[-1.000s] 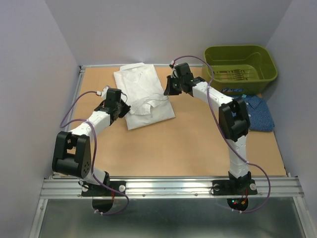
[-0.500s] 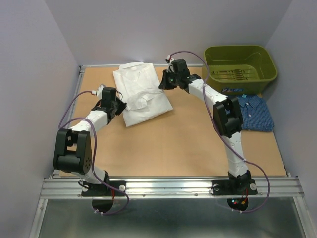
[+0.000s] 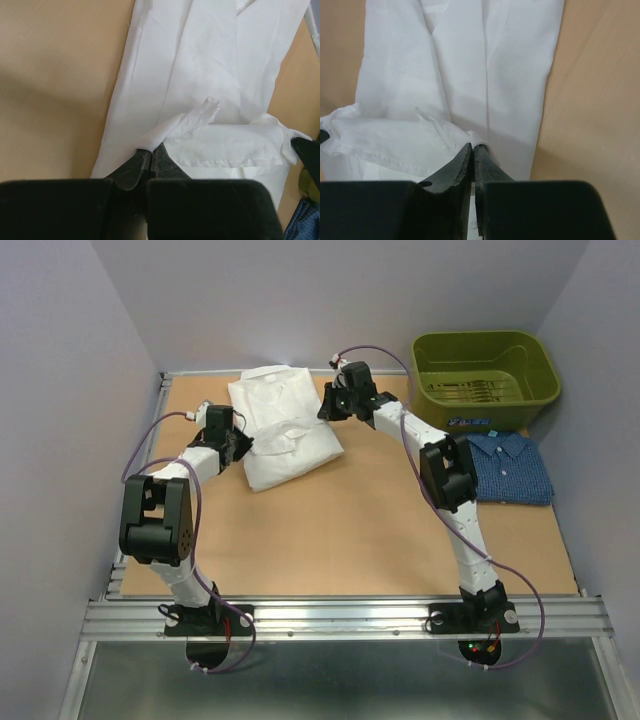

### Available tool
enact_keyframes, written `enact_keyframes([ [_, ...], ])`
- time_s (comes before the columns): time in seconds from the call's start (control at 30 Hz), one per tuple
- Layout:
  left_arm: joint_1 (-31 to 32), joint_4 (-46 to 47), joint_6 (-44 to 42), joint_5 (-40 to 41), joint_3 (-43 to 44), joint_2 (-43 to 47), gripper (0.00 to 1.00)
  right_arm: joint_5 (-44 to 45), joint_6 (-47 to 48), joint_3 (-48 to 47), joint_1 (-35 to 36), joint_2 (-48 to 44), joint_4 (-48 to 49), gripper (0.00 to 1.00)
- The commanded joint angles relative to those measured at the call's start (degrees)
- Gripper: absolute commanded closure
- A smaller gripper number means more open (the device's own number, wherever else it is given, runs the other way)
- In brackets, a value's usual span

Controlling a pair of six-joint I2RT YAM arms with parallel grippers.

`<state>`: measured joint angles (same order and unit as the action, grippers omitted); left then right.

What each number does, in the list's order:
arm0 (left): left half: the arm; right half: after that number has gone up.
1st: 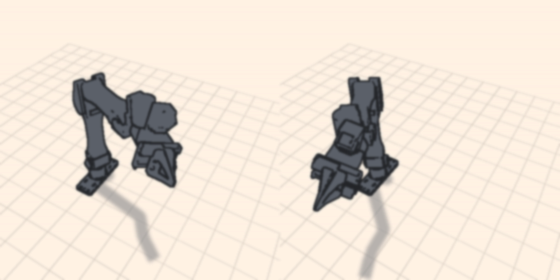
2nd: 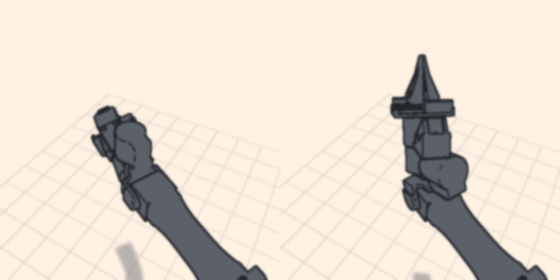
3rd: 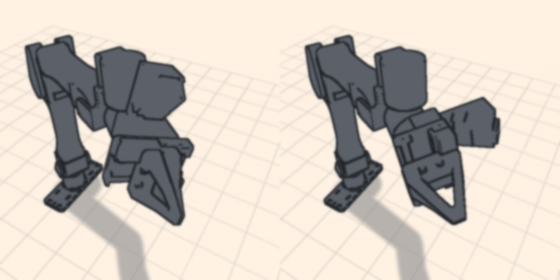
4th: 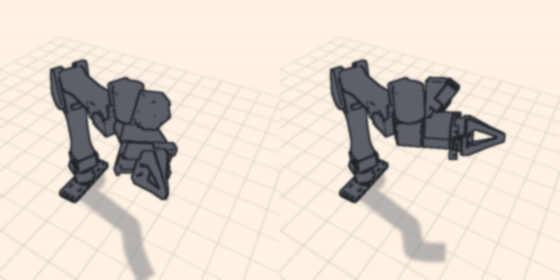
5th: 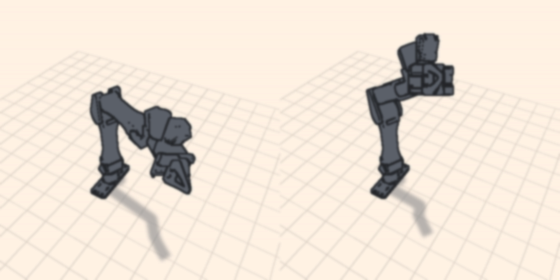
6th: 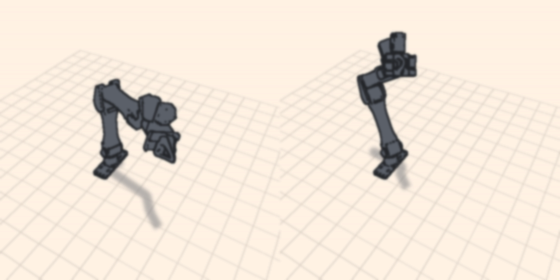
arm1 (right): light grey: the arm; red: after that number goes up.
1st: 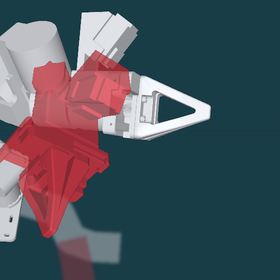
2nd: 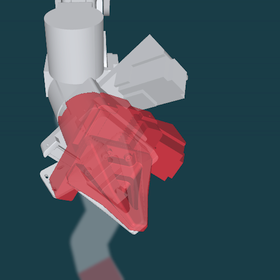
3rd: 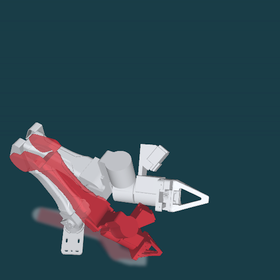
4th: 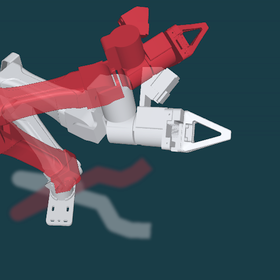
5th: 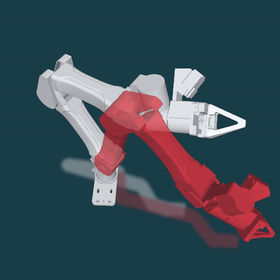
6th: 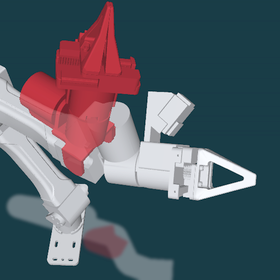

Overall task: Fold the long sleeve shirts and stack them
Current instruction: Fold the shirt

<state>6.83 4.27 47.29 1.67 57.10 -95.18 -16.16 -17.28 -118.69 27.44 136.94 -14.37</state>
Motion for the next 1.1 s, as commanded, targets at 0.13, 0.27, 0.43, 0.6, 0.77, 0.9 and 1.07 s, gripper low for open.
enact_keyframes([
  [0.13, -0.4, 1.6, -2.9, 0.6, 5.2, -4.5, 1.00, 1.2, 1.5, -6.5, 0.2, 3.5, 4.5, 0.87],
  [0.27, -0.4, 1.7, -2.6, 0.6, 6.0, -6.3, 1.00, 1.0, 1.7, -8.0, 0.1, 5.1, 5.1, 0.80],
  [0.43, -0.5, 1.8, -2.6, 1.3, 7.1, -8.3, 1.00, 1.7, 1.6, -9.4, 0.1, 6.5, 6.2, 0.73],
  [0.6, -0.6, 1.9, -2.6, 1.4, 8.1, -8.0, 0.95, 3.6, 2.2, -11.7, 0.1, 6.5, 6.4, 0.42],
  [0.77, -0.6, 1.8, -4.9, 2.5, 9.6, -5.8, 0.78, 6.0, 3.7, -9.6, 0.1, -0.2, 6.4, 0.20],
  [0.9, -0.7, 1.2, -6.9, 3.0, 11.1, -3.3, 0.54, 3.8, 2.2, -3.0, 0.1, -8.2, 6.4, 0.16],
  [1.07, -0.7, -0.2, -7.5, 4.4, 10.3, 1.7, 0.20, -2.5, -2.7, 8.3, 0.2, -17.2, 6.5, 0.16],
])
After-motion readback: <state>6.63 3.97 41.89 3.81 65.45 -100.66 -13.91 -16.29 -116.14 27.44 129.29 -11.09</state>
